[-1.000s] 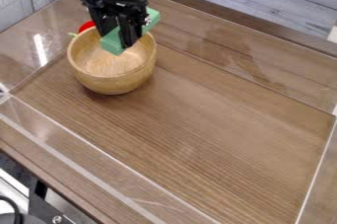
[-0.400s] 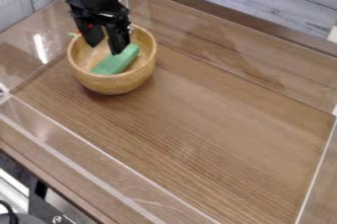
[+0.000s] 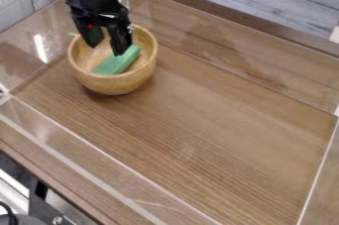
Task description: Put the green block in the brown bowl
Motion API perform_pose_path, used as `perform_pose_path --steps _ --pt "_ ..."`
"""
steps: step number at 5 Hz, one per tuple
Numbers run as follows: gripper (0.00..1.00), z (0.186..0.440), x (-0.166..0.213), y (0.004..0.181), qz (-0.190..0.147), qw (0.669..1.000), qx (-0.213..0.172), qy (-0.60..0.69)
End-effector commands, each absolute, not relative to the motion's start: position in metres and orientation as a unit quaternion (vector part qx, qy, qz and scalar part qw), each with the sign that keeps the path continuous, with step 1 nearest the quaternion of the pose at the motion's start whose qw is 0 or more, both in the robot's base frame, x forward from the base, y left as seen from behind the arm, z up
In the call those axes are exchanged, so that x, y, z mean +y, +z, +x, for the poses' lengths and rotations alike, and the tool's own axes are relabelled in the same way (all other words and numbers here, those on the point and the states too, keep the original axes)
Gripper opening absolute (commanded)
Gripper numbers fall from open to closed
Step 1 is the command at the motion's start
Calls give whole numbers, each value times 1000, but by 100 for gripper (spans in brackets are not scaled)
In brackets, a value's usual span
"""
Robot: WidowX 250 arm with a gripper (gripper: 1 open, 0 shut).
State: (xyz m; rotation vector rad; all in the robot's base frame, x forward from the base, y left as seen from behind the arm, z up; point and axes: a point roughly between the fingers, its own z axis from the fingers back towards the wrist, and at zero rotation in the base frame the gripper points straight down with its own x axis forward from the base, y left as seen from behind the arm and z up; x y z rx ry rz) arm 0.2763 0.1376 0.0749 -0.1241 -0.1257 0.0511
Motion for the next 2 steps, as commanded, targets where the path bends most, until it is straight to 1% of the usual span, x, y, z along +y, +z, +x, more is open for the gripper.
perform_pose_path --steps 1,2 --pt "100 284 145 86 -53 994 -85 30" --pt "100 285 144 84 -57 994 -86 30"
